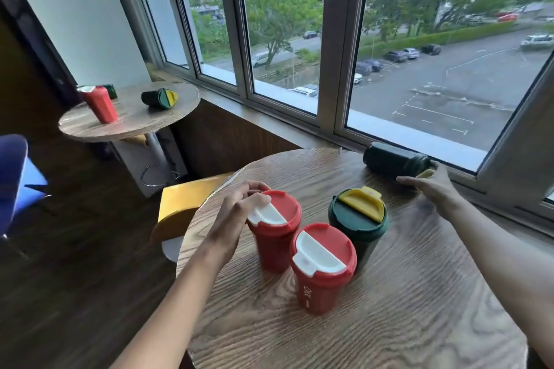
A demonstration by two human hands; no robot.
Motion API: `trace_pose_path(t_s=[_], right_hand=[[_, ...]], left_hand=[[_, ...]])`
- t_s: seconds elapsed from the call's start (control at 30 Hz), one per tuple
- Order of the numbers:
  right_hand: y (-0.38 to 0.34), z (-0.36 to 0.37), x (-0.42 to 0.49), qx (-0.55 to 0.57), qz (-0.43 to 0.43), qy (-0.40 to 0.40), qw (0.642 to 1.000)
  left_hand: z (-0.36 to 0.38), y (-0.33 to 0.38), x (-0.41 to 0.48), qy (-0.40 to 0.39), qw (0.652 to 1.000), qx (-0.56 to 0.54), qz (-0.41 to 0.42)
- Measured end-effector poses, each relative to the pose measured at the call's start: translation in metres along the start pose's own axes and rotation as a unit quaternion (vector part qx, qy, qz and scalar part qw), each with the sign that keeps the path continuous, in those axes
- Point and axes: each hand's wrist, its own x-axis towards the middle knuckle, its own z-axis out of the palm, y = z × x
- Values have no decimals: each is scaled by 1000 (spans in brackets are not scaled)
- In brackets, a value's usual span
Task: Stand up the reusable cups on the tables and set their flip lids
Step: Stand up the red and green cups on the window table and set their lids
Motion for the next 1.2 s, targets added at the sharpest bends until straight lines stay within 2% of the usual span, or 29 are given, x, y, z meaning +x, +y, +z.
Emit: trace_pose_path(t_s=[0.13,0.23,0.33,0.43,0.6,0.7,0.83,0.93,1.0,1.07,1.2], right_hand=[[-16,2,-3,-5,-67,-43,997],[-51,11,-7,-82,-149,-119,978],[-90,28,-22,-178,-230,-219,932],[-122,53,-41,-242,-272,-301,881],[-149,91,-64,-353,-291,-387,801],[-153,105,-71,-393,-273,-412,776],[-149,110,-63,-405,-218,-433,775],[-151,105,-61,-355,-165,-455,800],[-151,104,-59,-312,-139,-432,834],[-150,104,-58,-317,-125,-389,856],[-152,106,-59,-335,-121,-372,857]], left_hand=[[1,-2,-2,15,1000,3,13],[4,-4,-6,42,999,3,28],[8,-5,-10,68,997,1,44],[10,-6,-16,82,995,1,52],[9,-8,-18,76,995,-2,67],[8,-8,-17,72,996,-6,58],[7,-8,-16,65,997,-7,48],[6,-9,-15,65,997,-6,44],[6,-10,-15,64,997,-4,39],[6,-9,-16,64,997,-6,40],[6,-8,-17,60,997,1,43]])
